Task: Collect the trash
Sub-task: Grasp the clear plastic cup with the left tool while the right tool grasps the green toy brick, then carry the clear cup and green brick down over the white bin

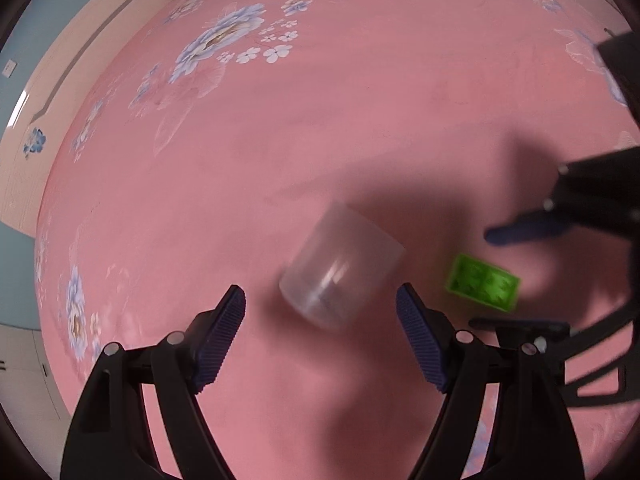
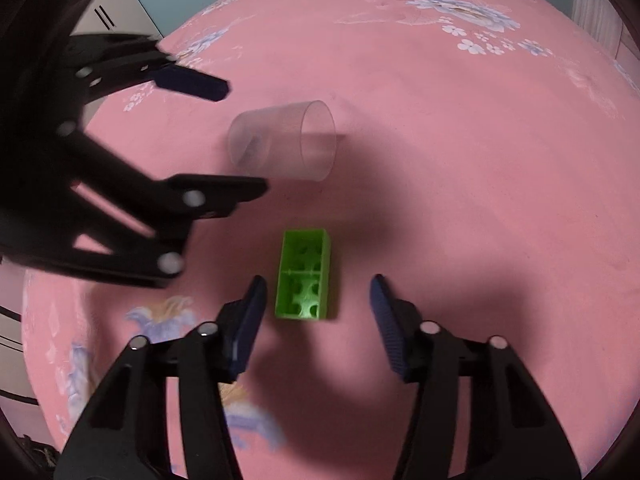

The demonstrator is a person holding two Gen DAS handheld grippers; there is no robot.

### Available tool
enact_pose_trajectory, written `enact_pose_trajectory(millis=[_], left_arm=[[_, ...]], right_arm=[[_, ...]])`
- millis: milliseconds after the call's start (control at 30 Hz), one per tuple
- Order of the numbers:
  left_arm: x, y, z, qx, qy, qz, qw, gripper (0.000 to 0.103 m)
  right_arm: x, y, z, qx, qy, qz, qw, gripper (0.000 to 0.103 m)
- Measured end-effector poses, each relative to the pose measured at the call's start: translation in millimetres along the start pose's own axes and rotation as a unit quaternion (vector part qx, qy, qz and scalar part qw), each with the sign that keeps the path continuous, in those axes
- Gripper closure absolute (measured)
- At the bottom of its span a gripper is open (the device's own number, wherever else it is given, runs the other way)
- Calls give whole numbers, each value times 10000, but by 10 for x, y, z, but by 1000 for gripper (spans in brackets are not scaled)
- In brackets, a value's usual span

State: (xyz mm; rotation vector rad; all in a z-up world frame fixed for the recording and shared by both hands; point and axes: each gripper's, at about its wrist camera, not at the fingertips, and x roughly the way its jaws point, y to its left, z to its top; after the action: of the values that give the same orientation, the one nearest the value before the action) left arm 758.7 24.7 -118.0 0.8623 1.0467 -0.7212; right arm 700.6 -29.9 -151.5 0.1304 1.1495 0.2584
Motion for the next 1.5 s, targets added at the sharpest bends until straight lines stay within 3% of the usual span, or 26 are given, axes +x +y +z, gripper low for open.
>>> enact_pose_trajectory(millis=[100, 167, 300, 433, 600, 767, 900, 1067, 1333, 1500], left_arm=[[96, 11, 56, 2, -116, -70, 9999, 24], [171, 18, 61, -119, -58, -197, 9997, 44], [193, -32, -1, -265, -38, -194, 9995, 50], [91, -39, -76, -784, -42, -334, 9963, 50], [-104, -198, -116, -951, -28, 9, 9955, 51], [-504, -351, -133, -1533, -94, 178, 9880, 51], [-854, -619, -146, -1681, -267, 393, 9846, 51], [-1162, -950, -196, -2215, -494, 575, 9722, 51], [-1072, -1493, -239, -2592, -697, 932, 9588, 51], [-1026, -1791, -301, -2569, -779, 1169, 9562, 51]], right_arm=[[40, 1, 20, -57, -142, 32, 9999, 70], [60, -11, 21, -82, -146, 64, 9998, 80], [26, -41, -9, -90, -105, 240, 9996, 80], [-93, -27, -49, -299, -32, 263, 9992, 80], [-339, -19, -82, -685, -67, 130, 9975, 80], [-691, -92, -140, -1018, -88, -6, 9948, 80], [-981, -181, -234, -1349, -116, -169, 9906, 80], [-1250, -324, -368, -1773, -238, -386, 9831, 80], [-1397, -666, -809, -2050, -528, -553, 9758, 80], [-1470, -778, -1076, -2147, -730, -741, 9711, 80]])
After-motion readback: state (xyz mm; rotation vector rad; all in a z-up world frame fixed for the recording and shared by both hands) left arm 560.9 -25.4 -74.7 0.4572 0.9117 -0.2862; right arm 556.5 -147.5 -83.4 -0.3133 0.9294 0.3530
